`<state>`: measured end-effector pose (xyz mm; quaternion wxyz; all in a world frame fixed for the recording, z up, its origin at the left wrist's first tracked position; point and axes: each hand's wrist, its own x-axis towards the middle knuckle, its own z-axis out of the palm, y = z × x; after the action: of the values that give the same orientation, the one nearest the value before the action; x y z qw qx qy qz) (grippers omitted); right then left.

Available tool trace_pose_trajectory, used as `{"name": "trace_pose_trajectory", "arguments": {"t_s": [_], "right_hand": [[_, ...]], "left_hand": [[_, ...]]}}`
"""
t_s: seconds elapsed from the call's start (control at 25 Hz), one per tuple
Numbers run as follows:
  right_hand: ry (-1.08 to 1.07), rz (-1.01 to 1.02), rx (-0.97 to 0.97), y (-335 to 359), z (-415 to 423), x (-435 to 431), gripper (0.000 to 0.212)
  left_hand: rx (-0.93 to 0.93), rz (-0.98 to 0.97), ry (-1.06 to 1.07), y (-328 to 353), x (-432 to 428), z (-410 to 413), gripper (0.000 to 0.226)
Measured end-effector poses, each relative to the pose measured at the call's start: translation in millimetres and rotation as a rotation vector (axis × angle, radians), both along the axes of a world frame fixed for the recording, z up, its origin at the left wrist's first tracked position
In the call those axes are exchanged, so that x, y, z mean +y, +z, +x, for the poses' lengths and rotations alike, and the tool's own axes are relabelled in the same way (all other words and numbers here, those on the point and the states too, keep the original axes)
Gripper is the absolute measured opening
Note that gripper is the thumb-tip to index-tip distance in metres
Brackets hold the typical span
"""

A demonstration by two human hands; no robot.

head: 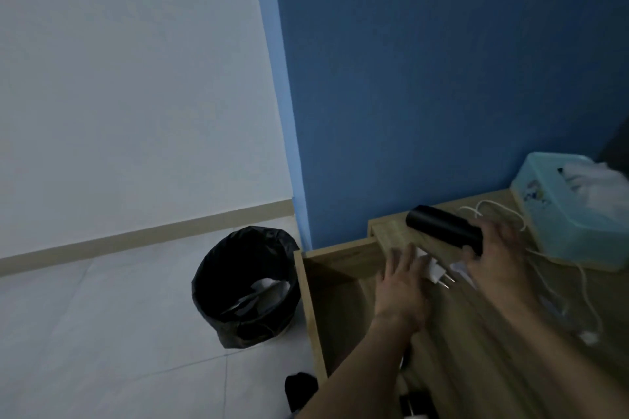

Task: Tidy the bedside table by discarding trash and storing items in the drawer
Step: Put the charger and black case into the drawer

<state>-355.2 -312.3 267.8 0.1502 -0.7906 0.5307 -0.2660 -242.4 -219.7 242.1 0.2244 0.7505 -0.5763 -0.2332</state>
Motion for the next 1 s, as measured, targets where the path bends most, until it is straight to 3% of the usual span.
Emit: {"name": "trace_pose_trajectory", "arguments": {"t_s": [0.12,0.28,0.48,0.64,0.84,1.0], "right_hand": [[-0.031,0.196,0.167,-7,0,-35,0.064],[-0.100,0.051,0.443,-13,4,-35,0.057],[-0.022,-0.164,0.412,-31,8,-16,0.085],[-0.028,-0.015,0.390,-26,13,-25,0.072],[-0.100,0.053,0.570,-23,28,-27,0.055],[-0.059,0.236,0.355,-30,36,-29,0.060]], "left_hand": [[-0.119,0.041,-0.052,0,-10,4,0.061],[-0.236,-0.024,-0.009,-2,-14,5,0.050],[-0.131,0.023,0.030,-9,-4,9,0.049],[-0.094,0.017,0.049,-8,-2,9,0.050],[0.030,-0.012,0.138,-9,4,14,0.054],[0.225,-0.032,0.326,-19,29,24,0.054]]}}
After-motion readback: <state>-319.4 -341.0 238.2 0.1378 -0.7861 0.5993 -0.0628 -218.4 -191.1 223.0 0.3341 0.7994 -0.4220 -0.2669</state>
